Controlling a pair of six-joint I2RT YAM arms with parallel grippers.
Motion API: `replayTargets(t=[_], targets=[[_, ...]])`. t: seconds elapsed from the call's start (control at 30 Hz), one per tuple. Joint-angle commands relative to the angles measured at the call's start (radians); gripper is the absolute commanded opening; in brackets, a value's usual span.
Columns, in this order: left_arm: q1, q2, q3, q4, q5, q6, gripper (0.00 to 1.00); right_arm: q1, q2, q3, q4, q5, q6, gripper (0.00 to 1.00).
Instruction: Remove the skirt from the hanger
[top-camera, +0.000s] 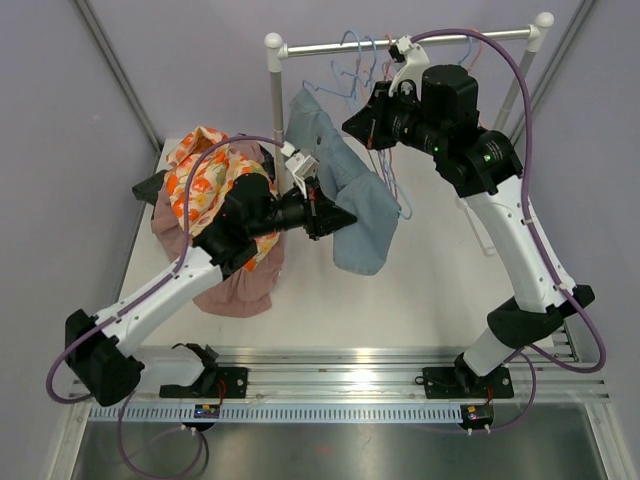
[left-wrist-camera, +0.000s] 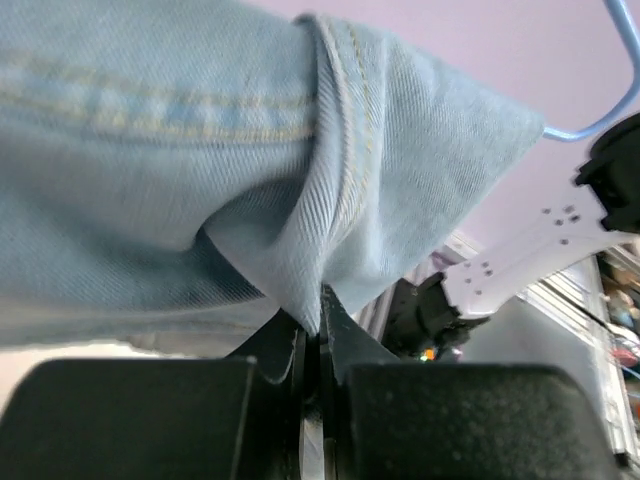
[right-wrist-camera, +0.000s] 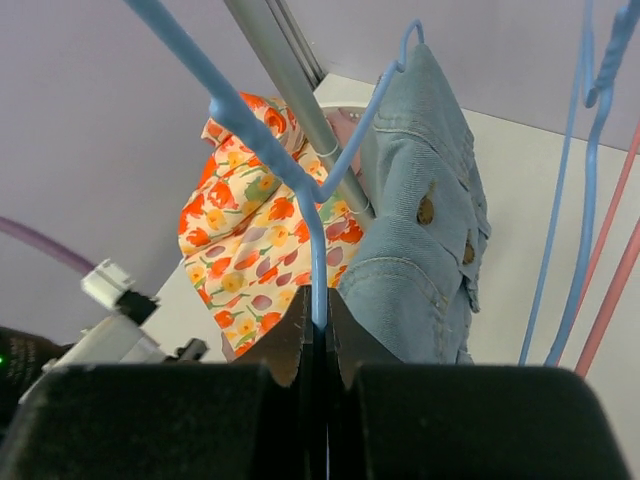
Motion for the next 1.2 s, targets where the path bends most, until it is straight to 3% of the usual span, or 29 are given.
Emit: replayTargets(t=[0.0,0.13,0.23,0.37,0.47,0.57,0.67,0.77,0.9,0.93,1.03,1.07,1.17], targets=[[-0.005,-0.108,-0.051,-0.281,-0.241,0.117,0.0,0.009,-0.049,0.062,0.105,0.056,-0.007,0.0],[-0.037,-0.249,-0.229,-0.391,-0.399,0.109,0.0,0.008,0.023,0.21,0.031,0.103,-0.026,0.0],[-0.149,-0.332,-0.4,-0.405,-0.499,0.032,0.0,0.008,0.095,0.318,-0.008,0.114,-0.038,0.0],[-0.395,-0.438,-0.569,-0.422,-0.646,-0.13,0.0,-0.007,0.19,0.479,-0.057,0.111,-0.037,0.0],[-0.552,-0.463,-0.654,-0.427,-0.743,-0.257,0.0,-0.026,0.216,0.51,-0.045,0.102,-0.018,0.0],[-0.702,-0.457,-0.654,-0.468,-0.833,-0.349,0.0,-0.038,0.212,0.478,-0.008,0.091,-0.003,0.0],[-0.793,-0.445,-0.549,-0.605,-0.953,-0.391,0.0,-0.038,0.219,0.47,-0.008,0.085,0.0,0.0],[-0.797,-0.457,-0.403,-0.756,-1.054,-0.342,0.0,-0.038,0.215,0.442,0.003,0.08,0.006,0.0],[-0.778,-0.439,-0.059,-0.876,-1.218,-0.126,0.0,-0.038,0.219,0.404,0.017,0.076,0.014,0.0],[-0.758,-0.393,0.087,-0.897,-1.255,-0.078,0.0,-0.037,0.221,0.401,0.017,0.073,0.017,0.0],[-0.608,-0.328,0.257,-0.933,-1.246,0.107,0.0,-0.038,0.227,0.384,0.022,0.064,0.031,0.0],[-0.48,-0.299,0.327,-0.918,-1.208,0.15,0.0,-0.038,0.227,0.38,0.022,0.061,0.034,0.0],[-0.268,-0.213,0.494,-0.923,-1.114,0.256,0.0,-0.038,0.221,0.352,0.023,0.062,0.037,0.0]])
